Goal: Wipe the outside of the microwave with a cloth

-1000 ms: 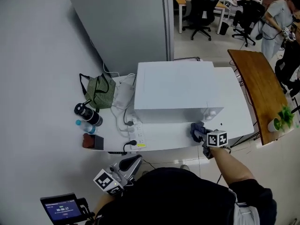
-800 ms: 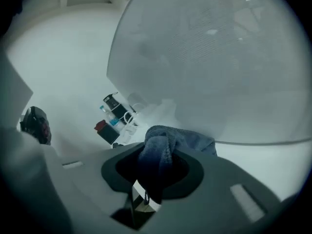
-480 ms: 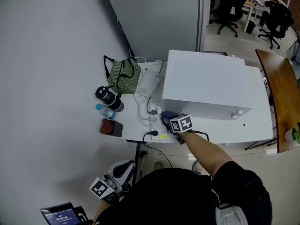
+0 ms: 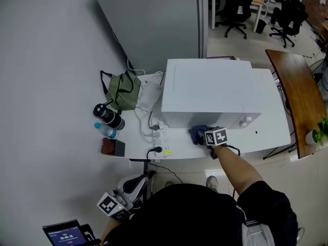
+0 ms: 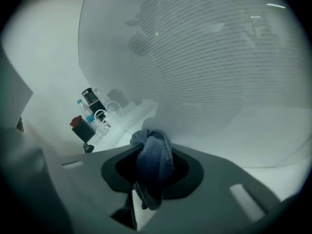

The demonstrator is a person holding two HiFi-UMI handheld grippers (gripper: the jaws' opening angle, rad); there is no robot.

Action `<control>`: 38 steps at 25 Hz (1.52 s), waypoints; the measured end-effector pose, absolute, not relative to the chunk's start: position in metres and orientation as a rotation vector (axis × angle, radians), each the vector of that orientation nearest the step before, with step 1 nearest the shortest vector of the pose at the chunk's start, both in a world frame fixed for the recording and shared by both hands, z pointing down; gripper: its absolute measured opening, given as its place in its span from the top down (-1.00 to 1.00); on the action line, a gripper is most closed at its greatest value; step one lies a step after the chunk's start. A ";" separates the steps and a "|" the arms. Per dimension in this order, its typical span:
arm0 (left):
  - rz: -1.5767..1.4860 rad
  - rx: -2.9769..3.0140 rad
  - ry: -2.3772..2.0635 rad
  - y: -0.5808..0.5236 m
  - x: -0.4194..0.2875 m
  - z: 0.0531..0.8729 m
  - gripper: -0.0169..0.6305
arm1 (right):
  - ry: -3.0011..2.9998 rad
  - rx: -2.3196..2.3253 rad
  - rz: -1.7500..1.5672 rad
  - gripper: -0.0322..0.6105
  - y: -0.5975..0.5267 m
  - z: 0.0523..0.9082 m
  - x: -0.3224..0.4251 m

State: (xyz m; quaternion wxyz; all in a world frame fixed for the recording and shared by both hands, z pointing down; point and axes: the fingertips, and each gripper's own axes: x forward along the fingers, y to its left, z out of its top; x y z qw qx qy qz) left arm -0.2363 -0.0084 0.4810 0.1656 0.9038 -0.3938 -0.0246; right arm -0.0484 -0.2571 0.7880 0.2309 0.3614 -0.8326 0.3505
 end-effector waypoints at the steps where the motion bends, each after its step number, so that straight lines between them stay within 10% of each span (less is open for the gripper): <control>1: -0.068 2.592 -1.087 -0.012 -0.225 0.480 0.94 | -2.272 1.036 0.967 0.62 -0.256 0.789 -0.022; 14: -0.016 2.730 -0.794 -0.038 -0.119 0.463 0.94 | -1.996 1.530 0.891 0.62 -0.247 0.775 0.254; 38: -0.249 2.846 -0.499 -0.034 -0.177 0.437 0.94 | -2.992 1.218 0.533 0.62 -0.065 0.437 0.041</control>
